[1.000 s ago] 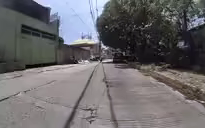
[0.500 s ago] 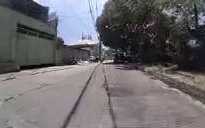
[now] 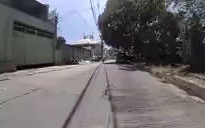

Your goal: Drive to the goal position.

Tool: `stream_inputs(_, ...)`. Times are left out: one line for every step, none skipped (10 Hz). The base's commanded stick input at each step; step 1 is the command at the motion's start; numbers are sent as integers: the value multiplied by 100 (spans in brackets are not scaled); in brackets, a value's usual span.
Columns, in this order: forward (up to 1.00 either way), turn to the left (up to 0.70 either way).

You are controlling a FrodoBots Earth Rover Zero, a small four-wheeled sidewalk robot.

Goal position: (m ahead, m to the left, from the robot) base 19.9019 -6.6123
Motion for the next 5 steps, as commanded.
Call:
stream_inputs(95,-4)
stream_inputs(95,-4)
stream_inputs(95,-4)
stream_inputs(95,-5)
stream_inputs(95,-14)
